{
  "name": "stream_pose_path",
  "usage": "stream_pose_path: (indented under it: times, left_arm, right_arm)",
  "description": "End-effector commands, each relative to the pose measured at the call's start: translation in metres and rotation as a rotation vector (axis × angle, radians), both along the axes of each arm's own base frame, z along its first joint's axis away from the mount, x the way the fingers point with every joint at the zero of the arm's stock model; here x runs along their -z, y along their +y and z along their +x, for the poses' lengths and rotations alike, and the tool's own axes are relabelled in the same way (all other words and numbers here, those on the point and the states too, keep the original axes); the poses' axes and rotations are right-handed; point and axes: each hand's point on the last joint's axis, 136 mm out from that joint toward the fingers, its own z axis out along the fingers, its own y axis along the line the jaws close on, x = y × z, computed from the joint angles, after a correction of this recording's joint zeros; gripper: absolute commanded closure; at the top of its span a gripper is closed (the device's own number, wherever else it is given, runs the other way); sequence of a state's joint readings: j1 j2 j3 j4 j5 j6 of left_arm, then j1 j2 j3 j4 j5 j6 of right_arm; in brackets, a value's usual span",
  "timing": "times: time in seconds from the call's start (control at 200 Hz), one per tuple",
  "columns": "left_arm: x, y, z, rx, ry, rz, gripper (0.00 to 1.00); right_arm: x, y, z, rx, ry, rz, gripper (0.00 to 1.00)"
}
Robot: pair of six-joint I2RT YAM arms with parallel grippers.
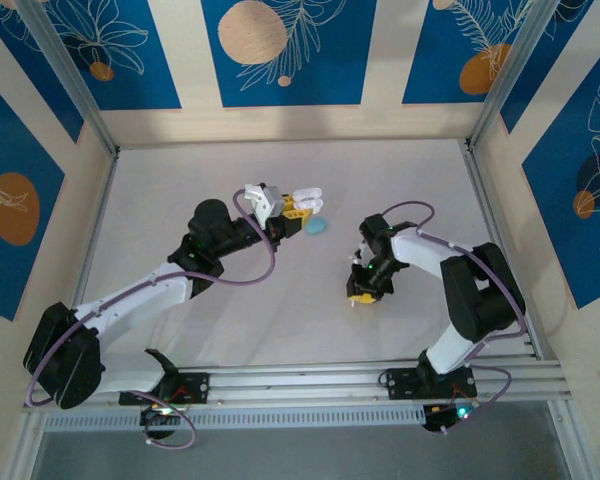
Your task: Insert wireless bluetooth earbuds into charging case
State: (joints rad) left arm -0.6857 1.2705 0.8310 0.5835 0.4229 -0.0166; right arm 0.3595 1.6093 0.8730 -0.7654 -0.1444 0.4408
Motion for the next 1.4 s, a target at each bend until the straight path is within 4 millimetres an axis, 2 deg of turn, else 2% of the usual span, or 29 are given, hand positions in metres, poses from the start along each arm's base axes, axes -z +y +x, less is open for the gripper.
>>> stream_pose_path:
  times: [0.0, 0.13, 0.295, 0.375, 0.505, 0.78, 0.945, 1.226, 1.396]
  left_arm:
    - [-0.015, 0.001, -0.005, 0.001, -0.036, -0.026, 0.84]
    - [-0.014, 0.0, -0.004, 0.004, -0.033, -0.026, 0.84]
    - [-0.015, 0.001, -0.005, 0.003, -0.031, -0.028, 0.84]
    - [-0.015, 0.001, -0.005, 0.0, -0.033, -0.028, 0.84]
    - [-0.016, 0.002, -0.003, -0.011, -0.037, -0.032, 0.83]
    - [-0.015, 0.003, -0.004, -0.012, -0.038, -0.027, 0.83]
    - [-0.015, 0.003, -0.004, -0.014, -0.036, -0.027, 0.84]
    - [-0.016, 0.004, -0.004, -0.019, -0.037, -0.028, 0.83]
    - [-0.016, 0.004, -0.004, -0.017, -0.036, -0.028, 0.83]
  right_arm:
    - [-0.009, -0.003, -0.002, 0.039, -0.014, 0.071, 0.68]
    - [-0.011, -0.019, -0.002, 0.112, -0.021, 0.051, 0.65]
    - [-0.015, -0.033, 0.001, 0.166, -0.028, 0.01, 0.65]
    - [-0.021, -0.027, 0.003, 0.167, -0.041, 0.04, 0.65]
    - [-0.028, -0.007, 0.008, 0.165, -0.04, 0.138, 0.62]
    - [-0.007, -0.003, 0.003, 0.149, 0.034, 0.072, 0.62]
    - [-0.005, 0.004, 0.004, 0.127, 0.039, 0.079, 0.61]
    - [-0.021, 0.024, 0.019, 0.077, -0.023, 0.158, 0.61]
    - [-0.023, 0.035, 0.024, 0.047, -0.016, 0.176, 0.61]
